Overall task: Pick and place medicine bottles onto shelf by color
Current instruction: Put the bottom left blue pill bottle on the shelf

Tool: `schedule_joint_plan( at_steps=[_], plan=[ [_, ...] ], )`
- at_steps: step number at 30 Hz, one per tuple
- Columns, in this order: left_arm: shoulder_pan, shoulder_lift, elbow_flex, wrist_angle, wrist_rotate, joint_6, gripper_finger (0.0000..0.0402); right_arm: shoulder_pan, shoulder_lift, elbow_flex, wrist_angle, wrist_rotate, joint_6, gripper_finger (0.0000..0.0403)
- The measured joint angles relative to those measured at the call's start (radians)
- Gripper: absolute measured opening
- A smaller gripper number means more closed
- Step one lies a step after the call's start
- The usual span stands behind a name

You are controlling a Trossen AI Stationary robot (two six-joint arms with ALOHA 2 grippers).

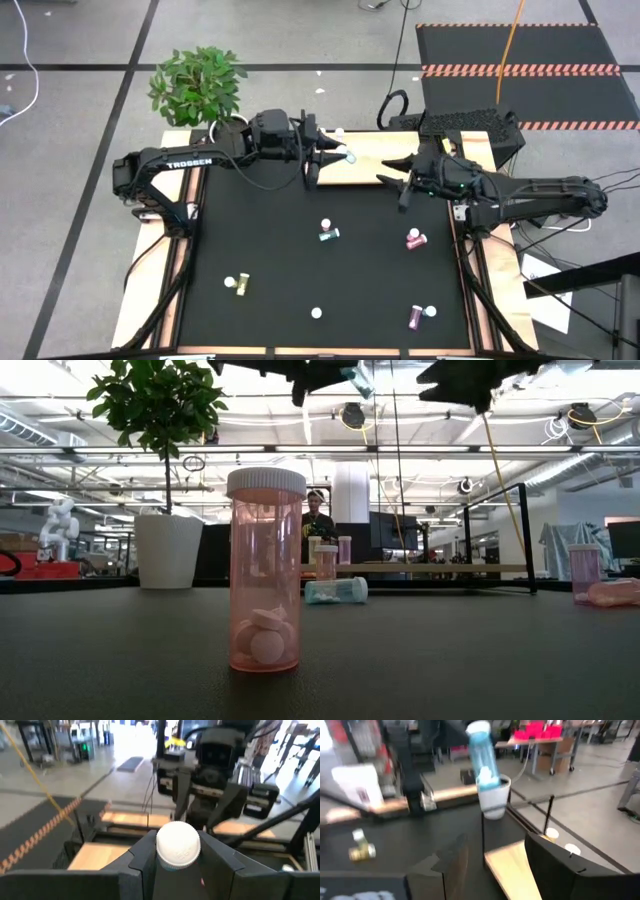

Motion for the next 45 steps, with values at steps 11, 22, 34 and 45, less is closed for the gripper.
schedule_joint_plan(
  at_steps=[11,22,34,45],
  plan=[
    [-0.030,0.273,0.377,-0.126,-0.079,-0.004,0.0124,0.008,0.019,0.228,-0.346,-0.003,-0.132,0.0189],
    [-0.052,0.479,0.654,-0.209,-0.139,-0.008,0.0124,0.049,-0.133,0.229,-0.581,-0.031,-0.023,0.0189],
    [-0.066,0.581,0.670,-0.094,-0.236,-0.101,0.0124,0.076,-0.141,0.229,-0.722,-0.193,0.017,0.0189],
    [-0.146,0.595,0.669,-0.112,-0.357,-0.121,0.0124,0.108,-0.145,0.227,-0.722,-0.251,-0.041,0.0189]
  ],
)
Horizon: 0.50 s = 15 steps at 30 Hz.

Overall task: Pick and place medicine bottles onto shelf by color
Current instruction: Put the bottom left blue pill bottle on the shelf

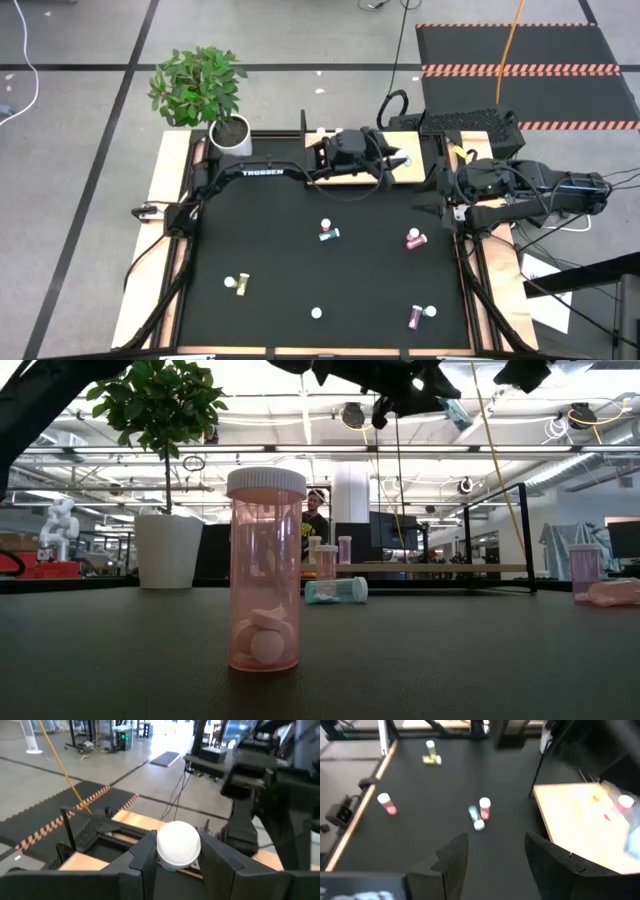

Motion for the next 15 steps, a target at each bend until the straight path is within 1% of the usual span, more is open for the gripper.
schedule_joint_plan(
  at_steps=[3,7,10,15],
  plan=[
    [-0.009,-0.006,0.000,-0.027,0.000,0.013,0.0124,0.000,0.000,-0.035,0.096,-0.021,0.029,0.0189],
    [0.018,-0.006,0.000,-0.032,0.000,0.021,0.0124,0.000,0.004,-0.095,0.216,-0.068,0.160,0.0189],
    [0.046,-0.006,0.000,-0.030,0.016,0.020,0.0124,0.000,0.010,-0.126,0.210,-0.067,0.232,0.0189],
    [0.084,-0.006,0.000,-0.032,0.060,0.034,0.0124,0.000,0.019,-0.123,0.208,-0.036,0.265,0.0189]
  ],
)
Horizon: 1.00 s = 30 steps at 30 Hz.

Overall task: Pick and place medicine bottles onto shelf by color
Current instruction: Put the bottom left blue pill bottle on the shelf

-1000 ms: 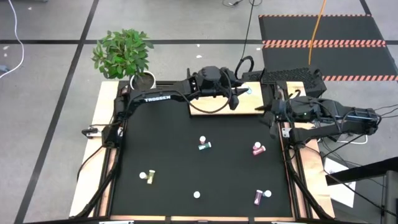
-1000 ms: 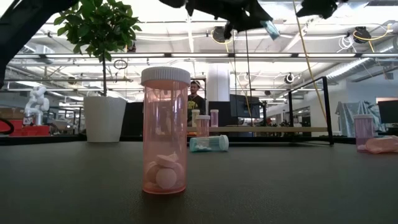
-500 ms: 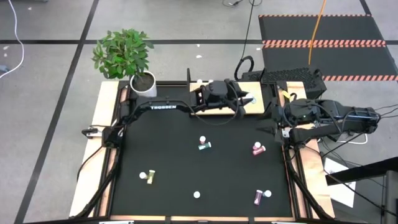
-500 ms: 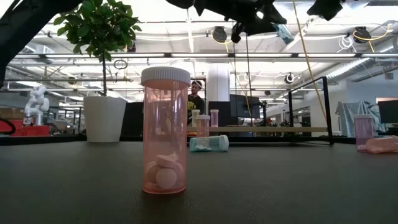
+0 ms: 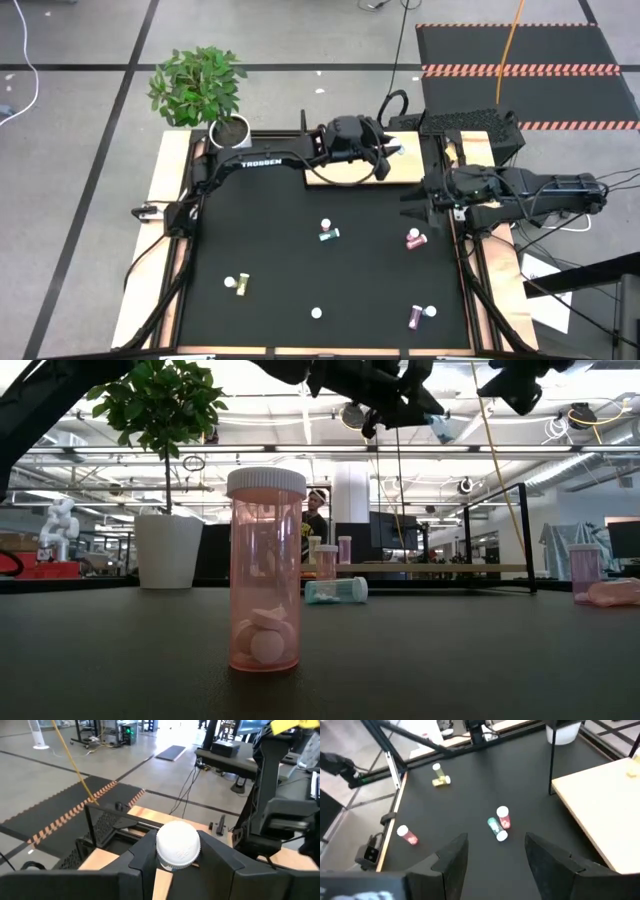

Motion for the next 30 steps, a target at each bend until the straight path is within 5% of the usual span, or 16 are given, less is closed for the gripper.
schedule_joint_plan(
  at_steps=[19,30],
  plan=[
    [0.124,0.000,0.000,-0.067,0.079,0.146,0.0124,0.000,-0.001,0.066,0.191,0.145,0.002,0.0189],
    [0.185,0.093,0.000,-0.004,0.137,0.235,0.0124,-0.030,0.001,0.066,0.245,0.356,-0.120,0.0189]
  ],
)
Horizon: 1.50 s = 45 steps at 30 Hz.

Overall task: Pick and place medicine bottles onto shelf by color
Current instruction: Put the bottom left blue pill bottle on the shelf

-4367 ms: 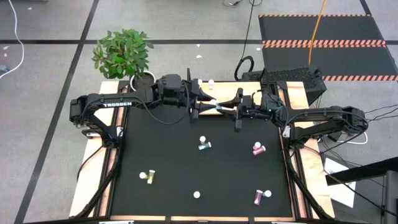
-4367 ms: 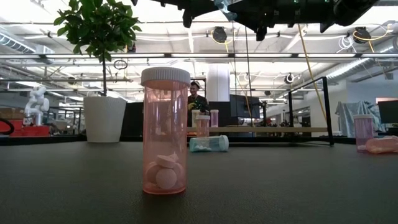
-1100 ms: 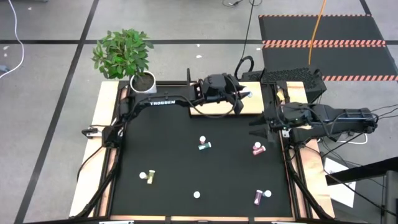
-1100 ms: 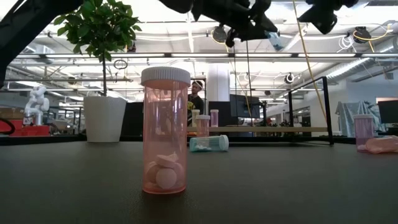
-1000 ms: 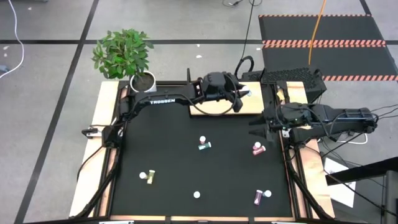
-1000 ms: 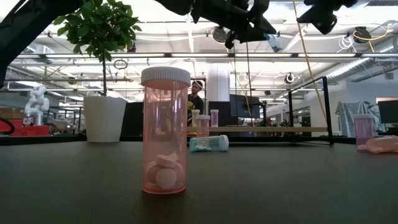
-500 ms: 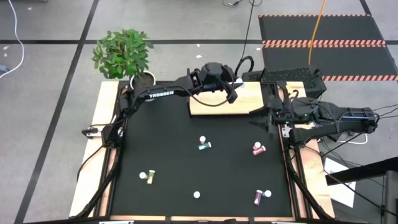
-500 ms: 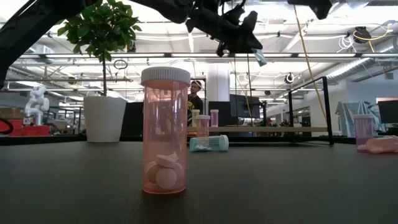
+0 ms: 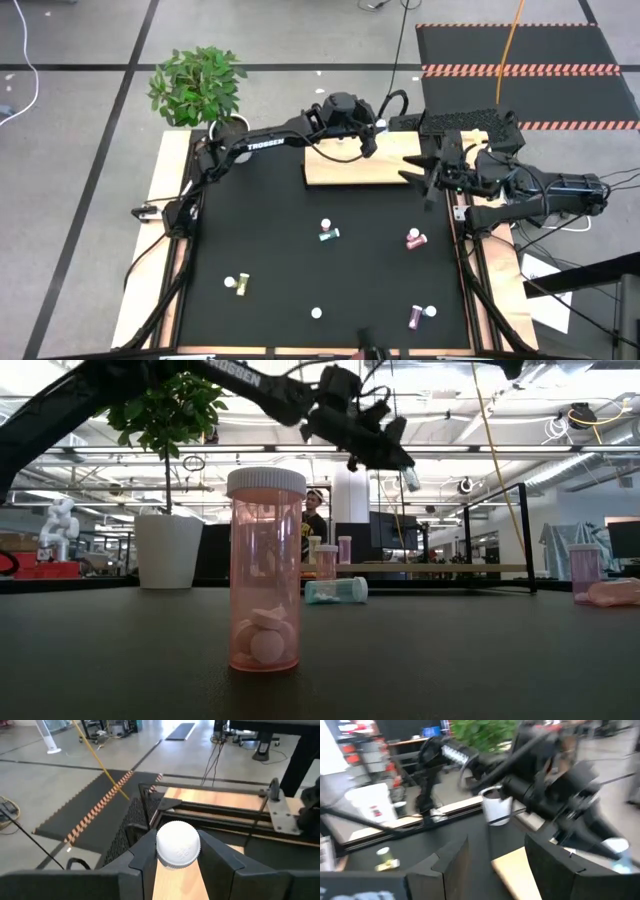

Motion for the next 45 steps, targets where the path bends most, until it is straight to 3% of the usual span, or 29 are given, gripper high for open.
schedule_joint_plan(
  at_steps=[6,14,29,36,41,45],
  plan=[
    [0.051,0.079,-0.002,-0.037,-0.038,-0.011,0.0124,-0.043,0.011,0.000,0.027,0.016,-0.008,0.0189],
    [0.082,0.068,0.000,-0.183,-0.034,0.083,0.0124,-0.048,0.049,0.000,0.024,0.016,-0.004,0.0189],
    [0.087,0.061,0.017,-0.330,0.003,0.074,0.0124,-0.054,0.098,0.000,0.028,0.014,0.036,0.0189],
    [0.093,0.062,-0.015,-0.296,-0.007,0.041,0.0124,-0.054,0.098,0.000,0.027,0.013,0.045,0.0189],
    [0.106,0.062,-0.015,-0.256,-0.034,0.098,0.0124,-0.054,0.098,0.000,0.027,0.013,0.045,0.0189],
    [0.115,0.071,-0.015,-0.198,0.003,0.098,0.0124,-0.054,0.098,0.000,0.027,0.013,0.046,0.0189]
  ],
)
